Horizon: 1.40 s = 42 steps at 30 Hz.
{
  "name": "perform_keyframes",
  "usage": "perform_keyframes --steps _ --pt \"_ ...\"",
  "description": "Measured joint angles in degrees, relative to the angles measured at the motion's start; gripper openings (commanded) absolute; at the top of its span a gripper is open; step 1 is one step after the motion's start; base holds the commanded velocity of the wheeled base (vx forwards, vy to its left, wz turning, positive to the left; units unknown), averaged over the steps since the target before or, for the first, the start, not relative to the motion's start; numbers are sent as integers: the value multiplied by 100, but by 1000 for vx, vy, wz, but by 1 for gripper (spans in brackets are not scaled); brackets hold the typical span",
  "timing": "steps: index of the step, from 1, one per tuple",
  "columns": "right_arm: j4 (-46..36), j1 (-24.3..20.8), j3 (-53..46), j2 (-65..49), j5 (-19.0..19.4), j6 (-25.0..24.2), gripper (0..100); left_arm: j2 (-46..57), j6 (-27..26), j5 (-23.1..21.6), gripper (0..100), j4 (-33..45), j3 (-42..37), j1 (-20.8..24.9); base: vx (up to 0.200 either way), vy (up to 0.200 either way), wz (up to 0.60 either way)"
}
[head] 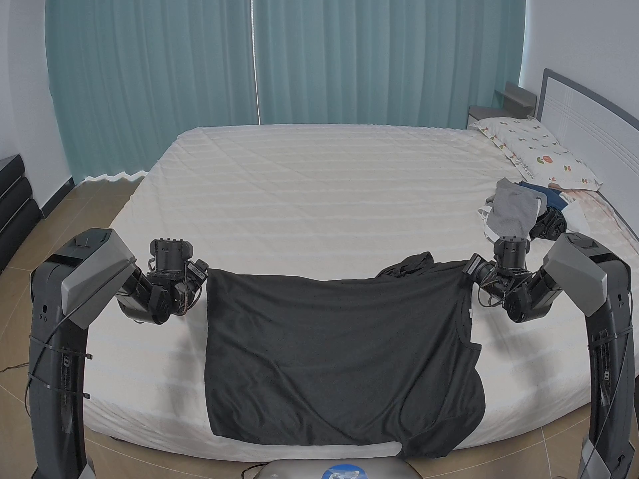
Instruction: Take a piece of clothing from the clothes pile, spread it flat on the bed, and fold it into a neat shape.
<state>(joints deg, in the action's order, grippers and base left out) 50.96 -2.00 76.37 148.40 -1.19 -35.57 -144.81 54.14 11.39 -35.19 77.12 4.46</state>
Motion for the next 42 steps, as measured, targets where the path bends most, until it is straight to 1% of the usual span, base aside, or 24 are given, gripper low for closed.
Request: perform_keyframes --steps 11,12,17,22,30,33,36,42 --pt "46 82 1020 296 -206 87 0 29 -2 0 100 -6 -107 88 0 0 0" --pt "48 90 1058 334 -208 98 100 35 -2 2 100 -11 -113 91 0 0 0" --pt "52 121 1097 444 -182 155 100 44 -2 0 100 -9 -124 113 0 0 0" --pt "52 202 753 425 -83 276 100 51 -2 0 100 -9 -132 113 0 0 0" --pt "219 338 -642 -93 608 317 100 90 -4 -39 100 -11 -188 110 0 0 0" --pt "258 349 -1296 -385 913 334 100 145 -4 -151 100 -44 -276 107 0 0 0" --pt "269 347 -1943 -675 1140 367 100 232 -4 -310 100 -115 -422 107 0 0 0" --pt "310 357 -2993 -1181 1413 423 100 427 -4 -600 100 -296 -774 107 0 0 0"
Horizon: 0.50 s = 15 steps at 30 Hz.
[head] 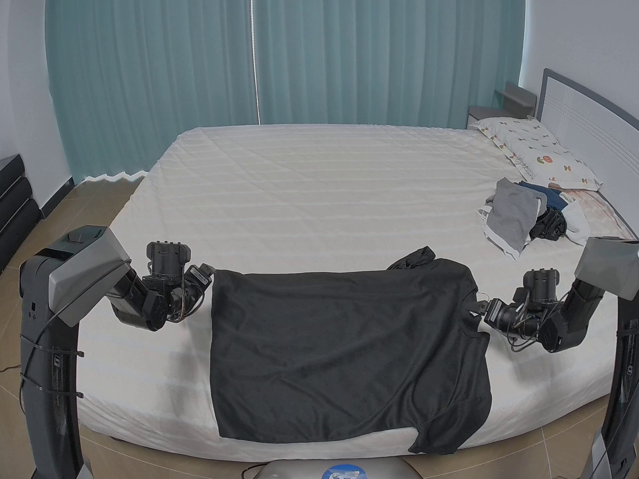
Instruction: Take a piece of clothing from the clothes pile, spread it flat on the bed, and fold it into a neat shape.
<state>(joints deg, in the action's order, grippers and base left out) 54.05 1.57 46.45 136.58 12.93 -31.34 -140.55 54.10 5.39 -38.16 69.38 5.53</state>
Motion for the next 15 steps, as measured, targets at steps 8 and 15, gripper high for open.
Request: perform_keyframes --steps 8,15 --pt "266 -122 -1368 -666 247 -396 100 383 -23 -217 100 -122 -616 63 0 0 0" --pt "1279 -167 -2272 -955 290 -979 100 855 -21 -261 100 -108 -1047 232 -57 0 0"
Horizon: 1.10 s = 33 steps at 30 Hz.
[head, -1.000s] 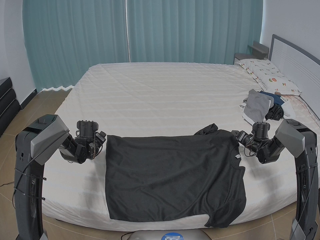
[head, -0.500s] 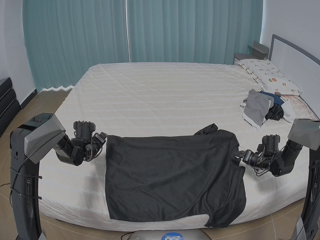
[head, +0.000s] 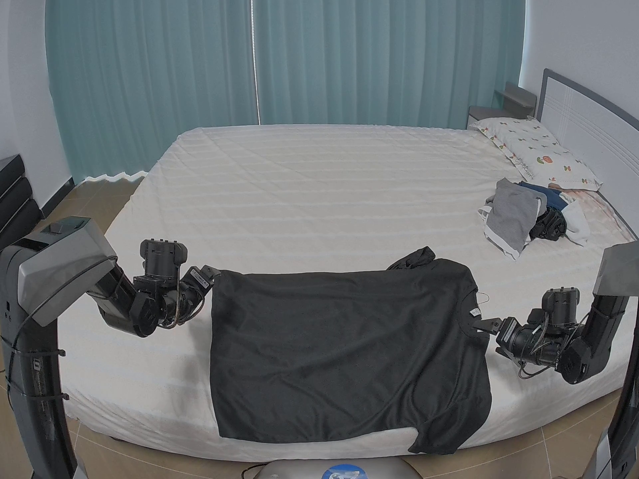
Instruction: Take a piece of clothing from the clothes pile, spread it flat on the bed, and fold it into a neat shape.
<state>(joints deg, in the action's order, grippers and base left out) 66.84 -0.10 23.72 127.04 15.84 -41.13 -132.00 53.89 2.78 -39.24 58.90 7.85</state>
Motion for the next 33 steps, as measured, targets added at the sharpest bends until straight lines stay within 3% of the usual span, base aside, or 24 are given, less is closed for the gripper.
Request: perform_keyframes --steps 4,11,17,24,33 --pt "489 -12 -444 -72 11 -55 100 165 2 -2 100 10 -233 127 -50 0 0" --pt "599 -84 -758 -127 20 101 100 341 7 -7 100 -90 -1067 280 0 0 0" --pt "618 -135 -877 -133 22 216 100 490 -9 -101 100 -797 -2089 416 0 0 0" --pt "678 -194 -1039 -127 22 350 100 551 -571 -172 100 -1538 -3254 926 0 0 0" --pt "783 -246 -1146 -88 22 396 100 524 -773 -199 100 -1651 -3780 1399 0 0 0"
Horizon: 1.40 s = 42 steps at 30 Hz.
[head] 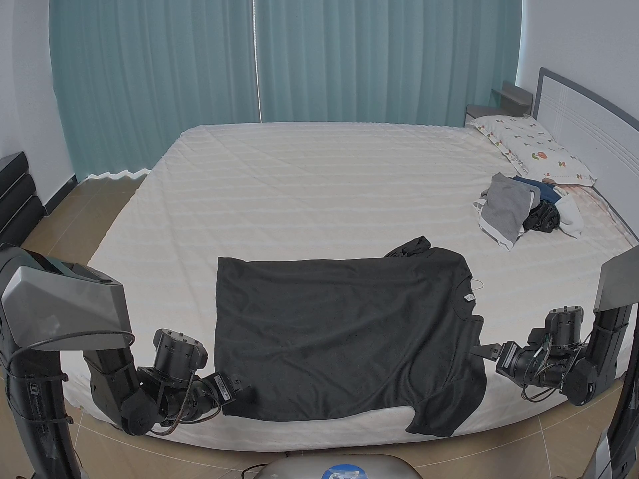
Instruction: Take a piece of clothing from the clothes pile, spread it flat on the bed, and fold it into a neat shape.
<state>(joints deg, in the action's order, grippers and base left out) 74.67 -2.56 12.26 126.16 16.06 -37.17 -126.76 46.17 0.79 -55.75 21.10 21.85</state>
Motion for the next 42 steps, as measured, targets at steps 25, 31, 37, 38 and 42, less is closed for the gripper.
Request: perform_keyframes --steps 25,31,37,38,42 --pt "9 44 33 304 -24 338 100 -295 -506 152 0 -52 -71 -38 0 0 0" --pt "11 13 143 452 -18 438 100 -12 -506 150 0 -22 -63 -407 0 0 0" --pt "11 -145 355 669 -44 536 100 104 -514 139 0 -15 -41 -556 0 0 0" --pt "11 -165 377 702 -49 573 100 107 -512 139 0 -13 -41 -558 0 0 0" --pt "5 -236 462 827 -90 728 0 112 -514 139 0 -11 -21 -567 0 0 0"
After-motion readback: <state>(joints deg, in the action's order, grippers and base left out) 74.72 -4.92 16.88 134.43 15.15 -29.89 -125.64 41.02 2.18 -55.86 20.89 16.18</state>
